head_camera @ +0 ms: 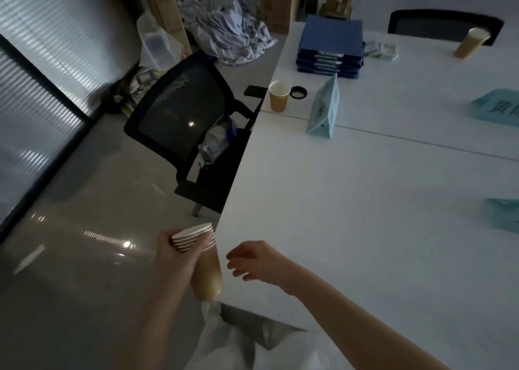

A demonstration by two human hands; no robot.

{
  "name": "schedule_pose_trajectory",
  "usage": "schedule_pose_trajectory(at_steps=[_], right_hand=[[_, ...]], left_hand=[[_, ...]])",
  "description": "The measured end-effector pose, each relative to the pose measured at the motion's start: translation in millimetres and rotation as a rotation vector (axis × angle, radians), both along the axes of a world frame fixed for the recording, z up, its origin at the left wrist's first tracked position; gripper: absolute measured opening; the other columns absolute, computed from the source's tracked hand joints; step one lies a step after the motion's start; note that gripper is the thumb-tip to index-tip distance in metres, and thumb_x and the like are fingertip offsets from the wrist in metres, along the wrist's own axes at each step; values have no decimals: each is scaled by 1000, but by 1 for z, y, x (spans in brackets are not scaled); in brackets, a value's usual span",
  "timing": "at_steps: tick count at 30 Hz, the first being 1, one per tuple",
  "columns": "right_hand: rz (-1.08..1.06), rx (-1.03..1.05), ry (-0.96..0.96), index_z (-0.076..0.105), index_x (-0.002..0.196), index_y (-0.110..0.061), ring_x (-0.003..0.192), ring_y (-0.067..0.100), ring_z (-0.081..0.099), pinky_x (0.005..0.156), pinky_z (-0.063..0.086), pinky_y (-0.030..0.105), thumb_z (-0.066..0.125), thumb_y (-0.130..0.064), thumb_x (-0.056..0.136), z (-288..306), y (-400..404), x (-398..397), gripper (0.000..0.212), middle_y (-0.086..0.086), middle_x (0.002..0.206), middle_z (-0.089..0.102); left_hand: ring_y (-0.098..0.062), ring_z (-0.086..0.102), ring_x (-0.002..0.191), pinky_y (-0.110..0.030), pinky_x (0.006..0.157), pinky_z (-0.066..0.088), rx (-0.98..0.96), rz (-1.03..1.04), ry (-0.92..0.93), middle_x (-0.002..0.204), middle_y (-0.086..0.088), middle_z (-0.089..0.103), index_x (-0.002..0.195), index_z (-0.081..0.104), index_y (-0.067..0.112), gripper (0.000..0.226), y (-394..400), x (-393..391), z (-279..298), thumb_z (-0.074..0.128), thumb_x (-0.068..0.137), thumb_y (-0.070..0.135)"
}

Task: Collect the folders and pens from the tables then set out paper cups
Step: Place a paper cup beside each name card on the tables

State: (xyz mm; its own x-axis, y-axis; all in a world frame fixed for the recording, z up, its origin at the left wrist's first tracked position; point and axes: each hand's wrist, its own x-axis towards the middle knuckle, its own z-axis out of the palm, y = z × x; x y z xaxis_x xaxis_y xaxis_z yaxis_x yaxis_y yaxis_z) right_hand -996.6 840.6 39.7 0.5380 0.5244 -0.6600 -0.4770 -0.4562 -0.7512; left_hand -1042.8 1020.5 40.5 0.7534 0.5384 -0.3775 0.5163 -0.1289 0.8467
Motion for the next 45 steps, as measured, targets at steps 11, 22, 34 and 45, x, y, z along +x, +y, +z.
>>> schedule_pose_trajectory(at_steps=[11, 22, 34, 45], right_hand=[[-314, -129, -128, 54, 127, -11, 98, 18, 59, 89, 53, 34, 69, -17, 80, -29, 104, 183, 50, 2, 109, 60], [-865, -203, 117, 51, 129, -11, 101, 22, 64, 90, 55, 38, 69, -21, 81, -153, 179, 317, 52, 5, 111, 64], [-1239, -102, 430, 48, 130, 2, 100, 29, 64, 93, 53, 43, 64, 0, 85, -307, 191, 388, 48, 22, 121, 61], [-1309, -79, 519, 40, 140, 3, 107, 37, 58, 98, 45, 41, 49, -4, 94, -315, 192, 386, 47, 25, 120, 58]], left_hand=[[-24, 69, 96, -49, 83, 58, -288, -152, 143, 109, -9, 69, 121, 57, 15, 80, 83, 250, -46, 83, 59, 60], [-22, 62, 104, -42, 97, 50, -371, -613, 330, 114, -4, 64, 108, 53, 32, 45, 115, 440, -137, 76, 78, 7], [-16, 54, 95, -27, 80, 44, -128, -741, 448, 133, -12, 54, 142, 35, 10, 69, 94, 516, -310, 72, 85, 22], [-27, 28, 143, -40, 116, 28, 18, -925, 550, 159, -9, 19, 155, 5, 13, 88, 103, 495, -337, 60, 90, 34]])
